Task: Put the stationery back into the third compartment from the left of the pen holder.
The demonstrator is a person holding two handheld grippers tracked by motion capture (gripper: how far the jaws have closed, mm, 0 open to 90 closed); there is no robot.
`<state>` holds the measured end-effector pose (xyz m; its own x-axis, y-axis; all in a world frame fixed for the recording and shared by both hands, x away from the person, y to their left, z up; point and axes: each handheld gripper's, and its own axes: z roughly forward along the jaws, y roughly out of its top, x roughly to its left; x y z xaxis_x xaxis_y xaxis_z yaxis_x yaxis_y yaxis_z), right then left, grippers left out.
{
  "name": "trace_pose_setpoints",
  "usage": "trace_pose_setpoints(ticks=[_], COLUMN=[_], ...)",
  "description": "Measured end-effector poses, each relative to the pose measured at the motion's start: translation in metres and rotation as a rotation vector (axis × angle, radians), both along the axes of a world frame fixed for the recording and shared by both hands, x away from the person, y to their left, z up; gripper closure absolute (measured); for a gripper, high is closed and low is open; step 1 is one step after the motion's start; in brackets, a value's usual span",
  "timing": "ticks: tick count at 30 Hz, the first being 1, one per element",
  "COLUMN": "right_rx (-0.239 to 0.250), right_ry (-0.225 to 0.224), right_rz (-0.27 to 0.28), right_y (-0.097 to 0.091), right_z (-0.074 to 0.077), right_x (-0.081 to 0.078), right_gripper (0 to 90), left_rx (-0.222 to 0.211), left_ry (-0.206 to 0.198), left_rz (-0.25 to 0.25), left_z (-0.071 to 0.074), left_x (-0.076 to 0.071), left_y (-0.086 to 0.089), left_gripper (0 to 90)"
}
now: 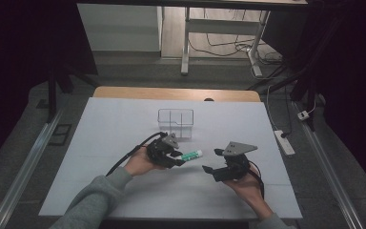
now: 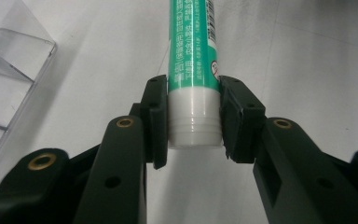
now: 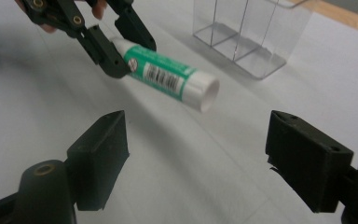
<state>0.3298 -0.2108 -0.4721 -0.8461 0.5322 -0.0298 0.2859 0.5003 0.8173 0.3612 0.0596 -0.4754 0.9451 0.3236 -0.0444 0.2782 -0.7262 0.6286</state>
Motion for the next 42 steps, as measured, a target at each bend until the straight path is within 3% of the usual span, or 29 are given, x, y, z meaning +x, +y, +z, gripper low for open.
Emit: trace_pose_setpoints(ticks=[14,21,29,34,36,38,42], right_rx=[-0.038,-0.097,-0.25,-0.343,-0.393,-0.424,-0.43], right_ry=[0.017,0.039,-0.001,-0.046,-0.083,-0.126,-0.139], right_rz=[0.084,0.154,0.227,0.252,0.267,0.272,0.291], right_y=[0.025,0.039,0.052,0.06,0.065,0.068,0.069], right_z=[0.008,0.007,0.002,-0.004,-0.007,-0.008,-0.008], right_x=[0.011,0.013,0.009,0.002,-0.002,-0.005,-0.007], right_gripper=[24.7,29.3,40.3,44.2,45.8,55.0,60.7], left_rx=[0.015,0.01,-0.006,-0.02,-0.02,-0.024,-0.06], left_ry=[0.014,0.029,0.067,0.086,0.091,0.095,0.098], left_rz=[-0.035,-0.051,-0.105,-0.131,-0.144,-0.155,-0.155], left_z=[-0.001,-0.002,-0.003,-0.002,-0.002,-0.002,0.0], left_x=[0.002,0.003,0.003,0.003,0.003,0.002,0.002], left_y=[-0.013,-0.012,-0.011,-0.011,-0.011,-0.011,-0.009], left_gripper=[64.3,64.3,64.3,64.3,64.3,64.3,64.0])
